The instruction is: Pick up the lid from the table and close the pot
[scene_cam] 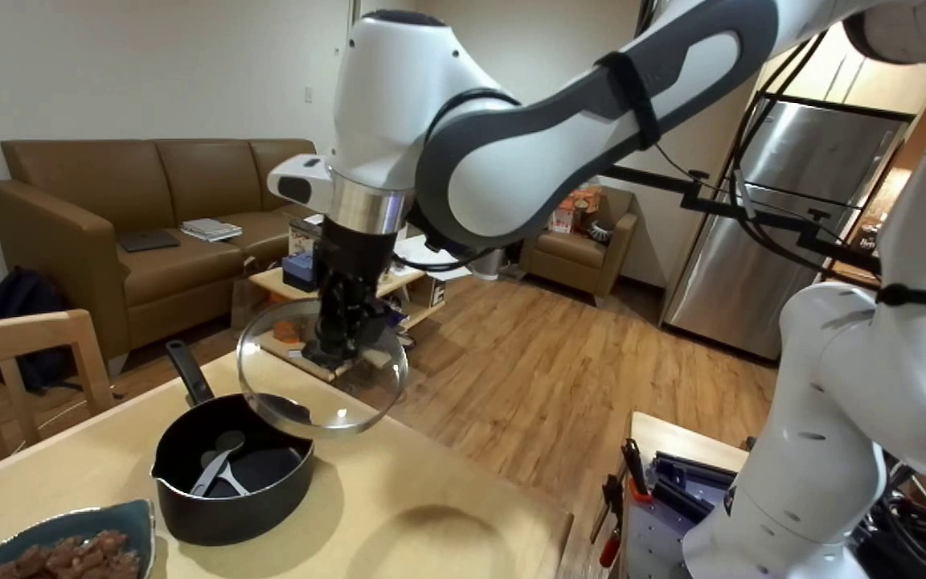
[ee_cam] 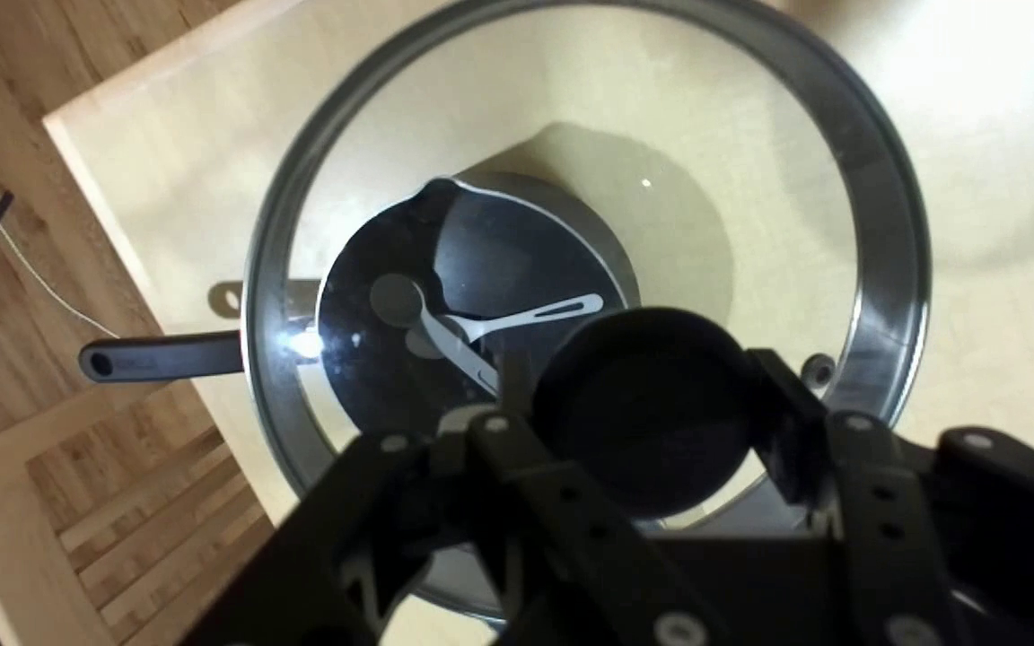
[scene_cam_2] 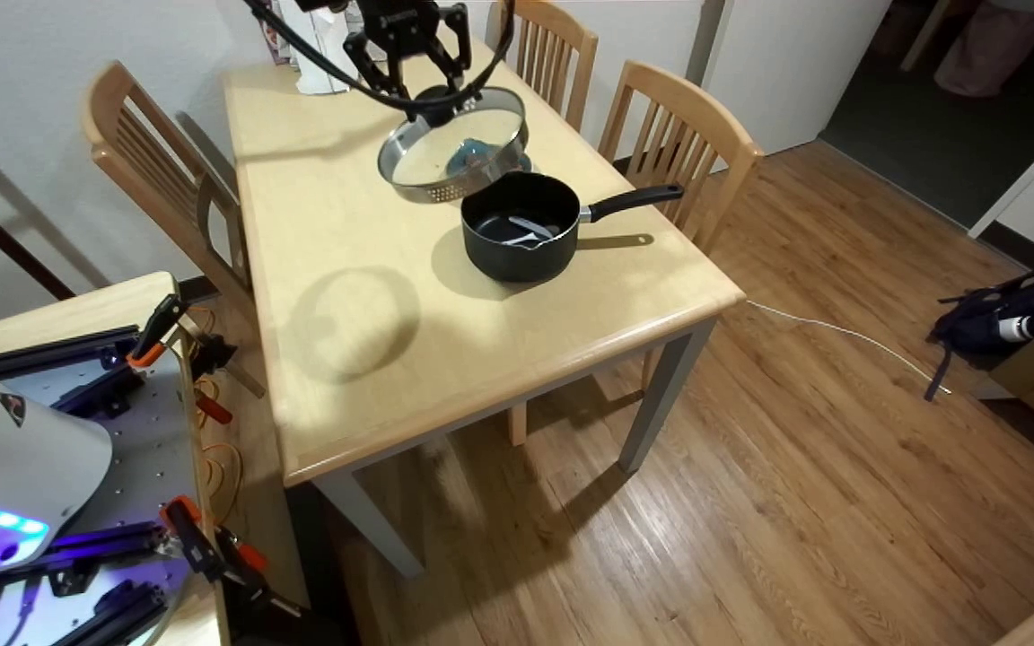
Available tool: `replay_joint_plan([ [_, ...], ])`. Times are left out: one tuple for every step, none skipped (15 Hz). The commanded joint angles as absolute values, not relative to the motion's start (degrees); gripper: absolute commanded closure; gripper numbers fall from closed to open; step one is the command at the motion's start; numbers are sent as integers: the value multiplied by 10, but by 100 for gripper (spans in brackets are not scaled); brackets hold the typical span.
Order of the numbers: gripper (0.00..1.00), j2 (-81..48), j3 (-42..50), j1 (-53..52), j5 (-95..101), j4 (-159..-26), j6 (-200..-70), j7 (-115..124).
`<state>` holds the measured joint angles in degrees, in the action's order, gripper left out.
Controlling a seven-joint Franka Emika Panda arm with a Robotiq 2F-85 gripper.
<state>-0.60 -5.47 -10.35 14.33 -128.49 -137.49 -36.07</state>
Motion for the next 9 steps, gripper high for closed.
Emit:
replay_joint_plan([
  [66, -55, -57, -84, 113, -1169, -1303, -444],
  [66, -65, -56, -78, 96, -1139, -1283, -460],
  [66, -78, -56, -73, 78, -1120, -1280, -473],
  [66, -84, -58, -68, 64, -1104, -1273, -477],
  [66, -60, -61, -74, 93, -1155, -1298, -442],
  [41, -68, -60, -70, 90, -1142, -1295, -446],
  [41, -71, -60, -69, 90, -1143, -1295, -446],
  [41, -72, -61, -69, 90, -1147, -1295, -446],
  [41, -72, -63, -70, 90, -1150, -1295, -446],
])
